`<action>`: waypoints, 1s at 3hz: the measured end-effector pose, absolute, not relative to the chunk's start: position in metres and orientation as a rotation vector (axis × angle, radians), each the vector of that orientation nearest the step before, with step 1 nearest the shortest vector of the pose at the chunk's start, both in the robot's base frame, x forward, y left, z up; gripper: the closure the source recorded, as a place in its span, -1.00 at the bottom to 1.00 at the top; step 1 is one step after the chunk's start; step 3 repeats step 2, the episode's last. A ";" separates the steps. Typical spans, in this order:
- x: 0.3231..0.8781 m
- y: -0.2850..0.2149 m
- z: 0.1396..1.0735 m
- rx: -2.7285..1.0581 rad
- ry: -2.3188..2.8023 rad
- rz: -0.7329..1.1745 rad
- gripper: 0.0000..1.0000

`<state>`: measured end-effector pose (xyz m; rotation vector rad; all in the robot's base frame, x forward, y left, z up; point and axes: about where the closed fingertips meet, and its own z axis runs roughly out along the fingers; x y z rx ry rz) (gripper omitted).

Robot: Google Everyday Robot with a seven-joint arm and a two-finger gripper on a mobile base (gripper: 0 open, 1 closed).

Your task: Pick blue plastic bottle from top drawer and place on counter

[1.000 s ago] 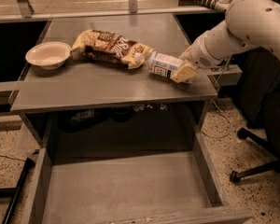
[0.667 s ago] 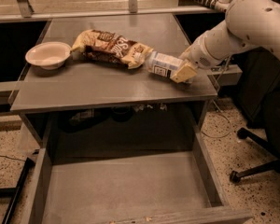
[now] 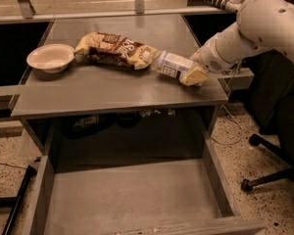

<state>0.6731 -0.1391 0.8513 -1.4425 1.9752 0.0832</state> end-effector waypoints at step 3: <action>0.673 -0.139 0.851 -1.443 1.975 0.083 -1.00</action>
Offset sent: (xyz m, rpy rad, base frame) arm 0.0000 0.0000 0.0000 0.0000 0.0000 0.0001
